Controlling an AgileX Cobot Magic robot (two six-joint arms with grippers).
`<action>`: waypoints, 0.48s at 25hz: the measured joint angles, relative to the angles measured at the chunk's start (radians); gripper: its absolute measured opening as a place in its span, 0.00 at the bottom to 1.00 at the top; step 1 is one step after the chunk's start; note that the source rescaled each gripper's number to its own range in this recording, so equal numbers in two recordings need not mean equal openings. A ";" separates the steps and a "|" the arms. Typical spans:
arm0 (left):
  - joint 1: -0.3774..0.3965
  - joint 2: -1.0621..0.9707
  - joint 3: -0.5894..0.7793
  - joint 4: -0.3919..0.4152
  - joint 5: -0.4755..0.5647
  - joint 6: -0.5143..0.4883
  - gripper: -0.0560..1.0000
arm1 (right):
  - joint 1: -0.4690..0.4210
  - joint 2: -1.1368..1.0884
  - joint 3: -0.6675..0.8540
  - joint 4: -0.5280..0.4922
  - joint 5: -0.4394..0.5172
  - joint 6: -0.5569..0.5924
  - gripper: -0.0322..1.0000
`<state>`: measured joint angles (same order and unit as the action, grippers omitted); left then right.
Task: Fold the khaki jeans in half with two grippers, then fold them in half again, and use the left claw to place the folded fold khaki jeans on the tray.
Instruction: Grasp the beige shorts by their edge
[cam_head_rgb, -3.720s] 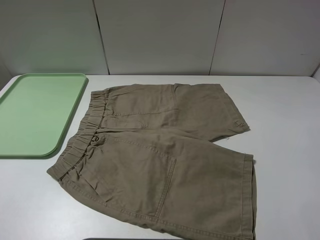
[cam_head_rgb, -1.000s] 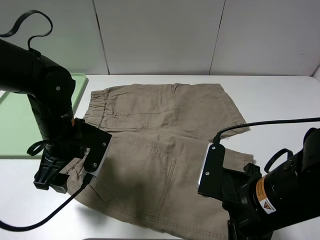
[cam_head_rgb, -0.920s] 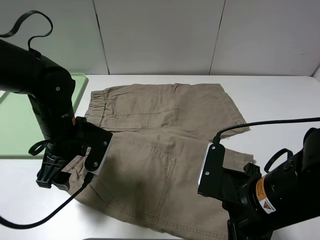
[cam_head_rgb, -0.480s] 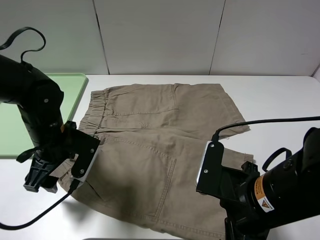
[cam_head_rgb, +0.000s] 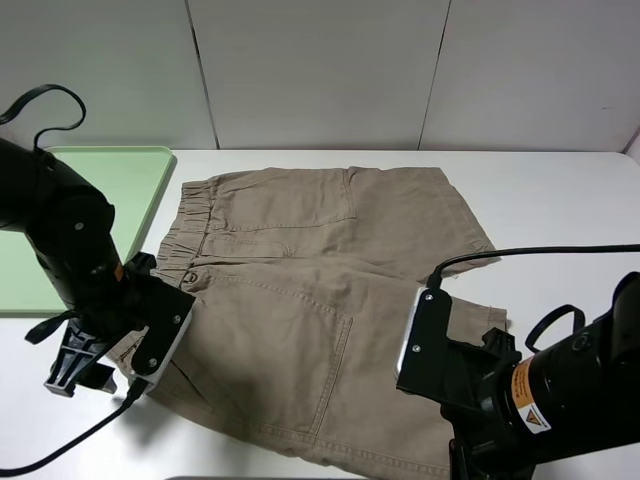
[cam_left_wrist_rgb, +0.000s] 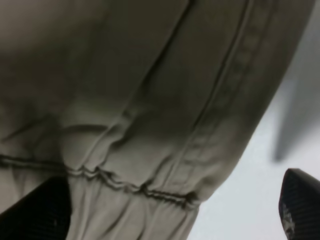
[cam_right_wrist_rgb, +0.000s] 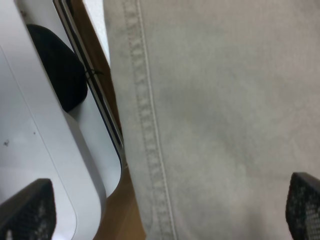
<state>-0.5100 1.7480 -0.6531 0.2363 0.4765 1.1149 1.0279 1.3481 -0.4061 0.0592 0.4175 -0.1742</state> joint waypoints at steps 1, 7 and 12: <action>0.000 0.000 0.007 0.000 -0.006 0.003 0.83 | 0.000 0.015 0.000 0.000 -0.006 0.000 1.00; 0.000 0.000 0.030 0.004 -0.044 0.007 0.83 | 0.000 0.170 0.000 0.000 -0.059 0.000 1.00; 0.000 0.000 0.034 0.004 -0.070 0.008 0.83 | 0.000 0.297 0.001 0.000 -0.096 0.004 1.00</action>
<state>-0.5100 1.7480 -0.6188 0.2403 0.4063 1.1231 1.0279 1.6452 -0.4054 0.0592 0.3215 -0.1701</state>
